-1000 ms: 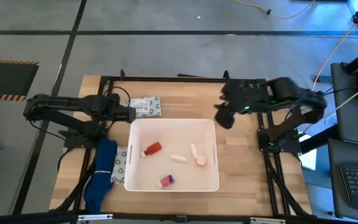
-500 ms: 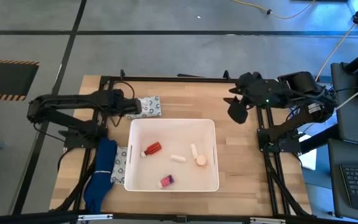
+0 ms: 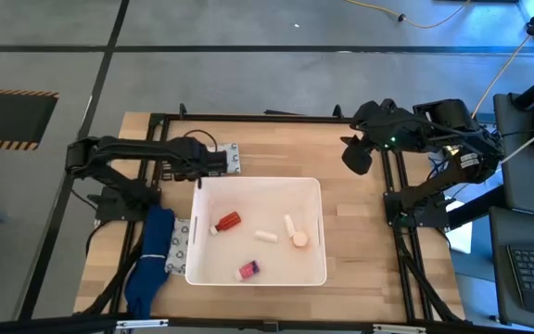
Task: Pick & place medical supplies in basket/bin
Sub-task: Put the white rolled gauze into the white bin
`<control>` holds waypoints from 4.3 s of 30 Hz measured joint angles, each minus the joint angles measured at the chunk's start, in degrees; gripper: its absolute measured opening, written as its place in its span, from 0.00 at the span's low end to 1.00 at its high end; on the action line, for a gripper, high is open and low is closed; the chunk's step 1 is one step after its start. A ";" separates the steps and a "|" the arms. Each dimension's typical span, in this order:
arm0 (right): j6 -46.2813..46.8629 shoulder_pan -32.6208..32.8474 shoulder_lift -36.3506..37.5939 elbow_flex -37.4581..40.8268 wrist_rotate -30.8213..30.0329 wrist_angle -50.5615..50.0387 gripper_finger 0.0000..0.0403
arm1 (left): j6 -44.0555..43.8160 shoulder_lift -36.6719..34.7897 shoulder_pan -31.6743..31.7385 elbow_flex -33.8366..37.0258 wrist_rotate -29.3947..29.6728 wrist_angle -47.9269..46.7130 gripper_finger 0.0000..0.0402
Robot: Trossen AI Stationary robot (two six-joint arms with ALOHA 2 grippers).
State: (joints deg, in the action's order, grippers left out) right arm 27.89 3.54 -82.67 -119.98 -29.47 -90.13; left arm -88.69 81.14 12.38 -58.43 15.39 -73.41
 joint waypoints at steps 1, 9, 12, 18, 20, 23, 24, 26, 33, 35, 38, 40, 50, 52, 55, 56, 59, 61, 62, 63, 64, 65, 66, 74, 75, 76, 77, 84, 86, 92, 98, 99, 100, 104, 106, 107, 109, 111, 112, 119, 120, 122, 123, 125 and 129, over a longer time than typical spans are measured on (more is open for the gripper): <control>-0.09 -0.01 0.00 0.01 -0.01 0.03 0.49 | 0.32 0.82 0.00 0.00 -0.08 0.04 0.45; -2.50 -0.01 -0.02 0.01 0.02 0.11 0.49 | 4.34 6.31 0.13 0.04 -1.93 6.97 0.45; -2.78 -0.01 -0.02 0.01 0.04 0.12 0.49 | 4.42 7.95 0.13 0.10 -2.00 6.44 0.45; -2.78 -0.01 -0.04 0.01 0.09 0.13 0.49 | 3.94 8.64 0.15 6.80 -5.51 12.12 0.45; -2.78 -0.01 -0.04 0.01 0.09 0.13 0.49 | 3.96 8.62 0.13 9.43 -6.13 16.30 0.45; -2.74 -0.11 -0.04 0.01 0.10 0.13 0.49 | 3.79 8.39 0.13 11.79 -6.27 21.49 0.45; -2.73 -0.35 -0.04 0.01 0.12 0.17 0.49 | 3.88 8.71 0.19 12.20 -6.21 22.38 0.45; -2.25 -0.69 -0.04 0.00 0.13 0.31 0.49 | 4.44 8.73 0.70 12.91 -5.62 22.83 0.45; -1.03 -1.08 -0.04 0.01 0.64 0.32 0.49 | 7.24 8.42 3.05 15.81 -6.11 26.51 0.44; -1.01 -1.08 -0.04 0.01 0.63 0.35 0.49 | 8.33 8.42 3.21 15.87 -5.67 26.75 0.42; -0.83 -1.08 -0.04 0.01 0.63 0.80 0.49 | 8.96 8.47 3.35 15.87 -5.10 27.12 0.37; 0.23 -1.08 -0.04 0.01 0.63 0.78 0.49 | 10.39 8.49 3.37 15.87 -4.73 27.26 0.33; 1.87 -1.08 -0.04 0.01 0.63 0.74 0.49 | 9.96 4.63 3.96 16.26 3.32 22.58 0.17; 1.87 -1.08 -0.04 0.01 0.63 0.75 0.49 | 9.71 2.08 4.30 16.27 3.93 20.35 0.18; 1.87 -1.08 -0.04 0.01 0.63 0.76 0.49 | 10.24 -3.24 4.93 16.27 4.82 18.99 0.19; 1.87 -1.08 -0.04 0.01 0.63 0.74 0.49 | 10.70 -5.18 5.13 16.25 4.81 19.02 0.19; 1.83 -1.08 -0.04 0.01 0.61 0.76 0.49 | 12.28 -11.70 5.28 15.66 5.35 18.84 0.18; 1.81 -1.08 -0.04 0.01 0.61 0.76 0.49 | 13.69 -16.32 5.29 14.35 7.08 18.89 0.17; 1.80 -1.08 -0.04 0.01 0.60 0.77 0.49 | 14.49 -18.56 5.29 13.39 8.29 19.00 0.17; 1.73 -1.08 -0.04 0.01 0.59 0.85 0.49 | 16.12 -20.67 5.29 12.20 9.47 19.32 0.17; 1.60 -1.08 -0.07 0.01 0.59 1.05 0.49 | 18.60 -22.79 5.29 10.75 10.32 19.70 0.17; 1.58 -1.08 -0.07 0.01 0.55 1.40 0.49 | 22.11 -24.73 5.29 9.23 10.70 20.55 0.17; 1.57 -1.08 -0.07 0.01 0.52 1.68 0.49 | 26.47 -26.56 5.23 7.65 10.52 22.33 0.18; 1.73 -1.06 -0.09 1.90 -0.88 2.14 0.49 | 58.31 -32.90 0.27 -2.87 -14.94 49.01 0.17; 2.00 -1.04 -0.09 2.61 -2.18 2.14 0.49 | 59.78 -32.42 -0.85 -4.18 -18.78 50.37 0.17; 2.62 -1.06 -0.09 3.33 -3.51 2.12 0.49 | 60.94 -31.49 -2.06 -5.50 -21.36 50.80 0.16; 3.53 -1.08 -0.09 4.10 -4.27 2.21 0.49 | 62.00 -30.63 -3.45 -6.76 -22.77 50.56 0.16; -0.95 -0.27 3.79 18.25 -4.49 17.45 0.49 | 64.45 -19.92 -12.30 -10.33 -23.96 48.52 0.16; -2.88 0.35 7.10 24.35 -4.32 25.27 0.49 | 64.94 -16.95 -14.24 -11.67 -24.24 47.89 0.16; -4.15 2.58 19.09 40.71 -2.50 45.15 0.49 | 63.96 -7.56 -17.66 -16.90 -23.93 42.04 0.16; -1.31 3.12 26.07 51.46 -2.36 52.14 0.49 | 63.92 2.74 -19.38 -26.56 -22.96 33.46 0.16; -0.67 3.12 26.66 52.68 -2.27 52.16 0.49 | 63.93 4.71 -19.85 -29.04 -21.81 30.35 0.16; 0.21 3.12 27.11 53.85 -2.05 52.23 0.49 | 64.10 6.65 -20.43 -31.67 -20.12 27.00 0.16; 2.36 3.12 28.15 57.59 -1.56 52.21 0.49 | 64.64 14.61 -23.15 -42.35 -14.30 13.81 0.16; 3.23 3.13 28.20 59.10 -1.44 52.16 0.49 | 66.55 18.10 -25.02 -47.00 -13.34 10.12 0.16; 3.42 3.14 28.15 59.72 -1.40 52.10 0.49 | 67.76 19.60 -26.02 -49.05 -13.41 9.04 0.16; 3.55 3.08 28.11 60.71 -1.34 52.15 0.49 | 68.31 22.49 -27.77 -52.33 -13.54 8.72 0.16; 3.58 3.05 28.11 61.49 -1.37 52.36 0.49 | 68.07 25.24 -28.98 -54.54 -13.57 8.72 0.16; 3.61 3.05 28.11 61.92 -1.40 52.46 0.49 | 67.87 26.43 -29.28 -55.22 -13.55 8.88 0.16; 4.65 3.04 28.13 62.84 -1.49 52.96 0.49 | 64.70 33.18 -29.94 -55.84 -12.14 8.96 0.16; 4.66 3.03 28.13 62.85 -1.50 53.08 0.49 | 64.52 34.06 -29.94 -55.84 -11.13 8.90 0.16; 4.68 3.03 28.13 62.85 -1.50 53.17 0.49 | 63.65 35.74 -29.82 -55.84 -9.63 9.28 0.16; 4.74 3.03 28.12 62.85 -1.49 53.14 0.49 | 63.04 36.61 -29.75 -55.84 -9.31 9.88 0.16; 4.95 3.03 28.12 62.85 -1.51 53.13 0.49 | 62.19 38.43 -29.75 -55.84 -9.04 10.91 0.16; 4.93 3.03 28.12 62.85 -1.51 53.12 0.49 | 60.94 41.64 -29.92 -55.84 -9.11 12.97 0.16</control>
State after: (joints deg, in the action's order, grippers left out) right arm 32.82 6.57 -54.55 -57.12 -30.98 -37.01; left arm -27.75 122.78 -17.54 -114.28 6.27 -60.43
